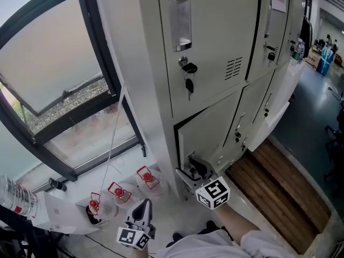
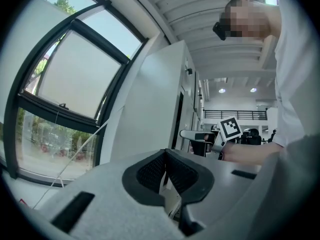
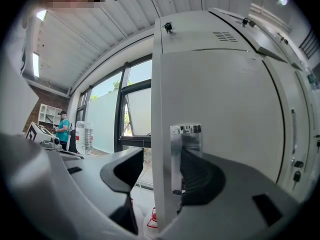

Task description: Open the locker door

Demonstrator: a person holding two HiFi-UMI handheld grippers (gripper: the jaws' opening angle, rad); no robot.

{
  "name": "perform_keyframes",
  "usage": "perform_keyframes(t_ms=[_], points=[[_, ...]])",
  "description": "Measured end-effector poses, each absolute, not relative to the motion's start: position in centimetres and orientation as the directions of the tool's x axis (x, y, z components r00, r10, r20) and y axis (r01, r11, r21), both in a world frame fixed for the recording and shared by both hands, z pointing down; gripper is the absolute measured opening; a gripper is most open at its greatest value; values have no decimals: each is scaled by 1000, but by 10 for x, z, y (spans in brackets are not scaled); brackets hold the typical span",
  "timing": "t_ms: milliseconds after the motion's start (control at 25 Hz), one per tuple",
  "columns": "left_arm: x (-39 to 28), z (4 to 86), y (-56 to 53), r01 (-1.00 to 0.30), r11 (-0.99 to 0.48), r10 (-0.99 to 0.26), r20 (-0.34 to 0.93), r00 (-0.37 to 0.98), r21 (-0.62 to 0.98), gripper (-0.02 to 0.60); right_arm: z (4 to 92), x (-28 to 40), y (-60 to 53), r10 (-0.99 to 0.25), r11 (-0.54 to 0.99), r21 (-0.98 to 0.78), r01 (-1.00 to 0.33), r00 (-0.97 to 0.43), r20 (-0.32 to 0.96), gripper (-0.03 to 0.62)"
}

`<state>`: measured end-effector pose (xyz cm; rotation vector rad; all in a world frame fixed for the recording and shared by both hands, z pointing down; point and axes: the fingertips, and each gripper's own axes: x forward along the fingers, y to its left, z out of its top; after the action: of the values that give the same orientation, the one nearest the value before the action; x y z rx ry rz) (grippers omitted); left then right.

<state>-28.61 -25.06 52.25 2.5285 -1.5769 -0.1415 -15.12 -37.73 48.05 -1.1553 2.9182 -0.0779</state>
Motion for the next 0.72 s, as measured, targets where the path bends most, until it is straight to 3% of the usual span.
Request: perform_keyframes(t_ms=[440, 720], points=[[-266, 529, -252, -788, -584, -802, 8, 597, 195, 3, 482, -99, -349, -827, 561, -40, -827, -562, 12, 143], [-246, 529, -254, -717, -667, -732, 0, 681, 201, 3, 483, -67, -329, -882, 471, -17, -882, -471, 24, 155]])
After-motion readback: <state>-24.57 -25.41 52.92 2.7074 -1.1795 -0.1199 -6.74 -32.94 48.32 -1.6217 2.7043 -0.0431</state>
